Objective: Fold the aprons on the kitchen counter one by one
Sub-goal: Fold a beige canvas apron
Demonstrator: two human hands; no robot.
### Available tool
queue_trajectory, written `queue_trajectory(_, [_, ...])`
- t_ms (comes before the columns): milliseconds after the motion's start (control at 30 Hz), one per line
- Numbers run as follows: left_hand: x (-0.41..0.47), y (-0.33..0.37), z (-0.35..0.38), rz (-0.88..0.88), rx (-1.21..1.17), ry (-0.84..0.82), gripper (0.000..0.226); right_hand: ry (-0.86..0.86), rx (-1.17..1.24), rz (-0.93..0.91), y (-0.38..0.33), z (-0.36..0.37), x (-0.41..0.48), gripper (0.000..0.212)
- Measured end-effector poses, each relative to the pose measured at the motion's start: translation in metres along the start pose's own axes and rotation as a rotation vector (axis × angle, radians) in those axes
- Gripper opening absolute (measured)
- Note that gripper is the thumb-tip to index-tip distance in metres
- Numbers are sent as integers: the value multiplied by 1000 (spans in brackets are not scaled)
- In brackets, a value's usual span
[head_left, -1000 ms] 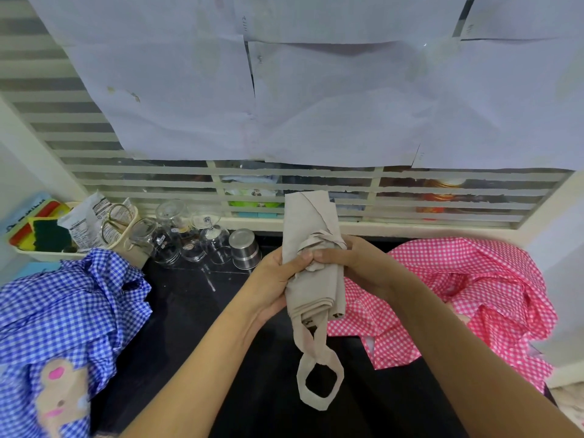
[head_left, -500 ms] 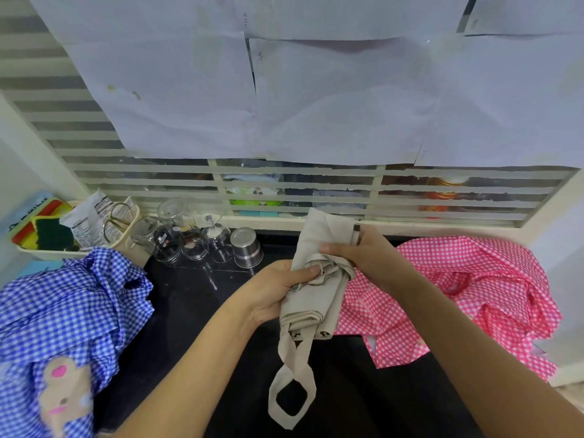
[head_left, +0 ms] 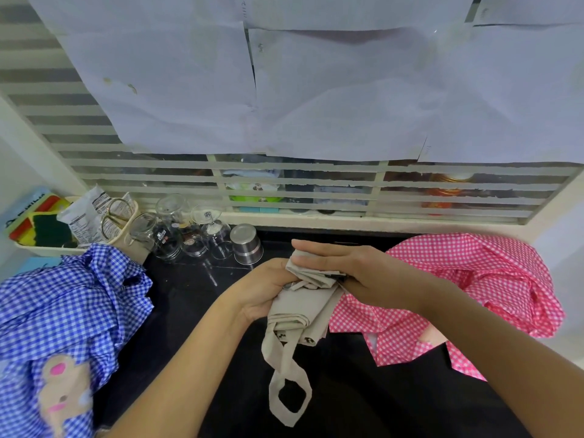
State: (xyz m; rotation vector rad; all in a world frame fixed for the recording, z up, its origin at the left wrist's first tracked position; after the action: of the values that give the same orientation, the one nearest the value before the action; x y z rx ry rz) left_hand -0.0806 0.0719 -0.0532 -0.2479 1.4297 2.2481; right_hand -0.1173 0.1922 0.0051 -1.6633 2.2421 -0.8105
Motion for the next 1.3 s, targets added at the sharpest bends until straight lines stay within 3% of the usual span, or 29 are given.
queue_trajectory(100, [-3,2,-2,32,-23,-38,21,-69,-66,-16,-3,1,-1,88])
queue_trajectory(233, [-13,11,9,69,-144,-360,37,-55,-102,-78,-7,-5,2,87])
queue_trajectory(300, [-13,13,10,88,-139,-400,39,-31,-96,-87,-6,-6,3,83])
queue_trajectory(467, [-8,12,5,70,-116,-251,40,165,130,-87,-9,-16,4,71])
queue_trajectory(600, [-9,17,-1,53,-13,-179,46,-51,520,105,4,-10,2,50])
queue_trajectory(700, [-9,21,-5,59,40,-124,41,17,839,320,22,-10,-3,61])
queue_trajectory(767, [-8,23,-5,84,183,-72,37,22,806,459,30,-5,-2,62])
queue_trajectory(867, [-7,26,0,141,375,0,35,32,755,559,37,5,0,39])
queue_trajectory(967, [-5,23,-3,170,304,117,38,128,810,612,42,10,-1,32])
queue_trajectory(1100, [-3,5,-6,7,172,206,40,323,832,585,36,9,2,21])
queue_trajectory(1300, [-8,-9,-5,-164,-8,193,38,395,424,534,28,1,2,24])
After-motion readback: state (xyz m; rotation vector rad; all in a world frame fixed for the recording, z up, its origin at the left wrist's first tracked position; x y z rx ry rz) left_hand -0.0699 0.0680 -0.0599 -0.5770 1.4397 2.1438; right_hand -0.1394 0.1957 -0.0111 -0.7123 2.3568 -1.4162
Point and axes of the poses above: each hand's wrist, its own x-axis towards the middle knuckle, its own z-axis out of the palm, y = z × x, the point moved 6 cm from there along x, towards the middle knuckle, and after that the axes turned 1 degree about y, right-handed, at the moved point
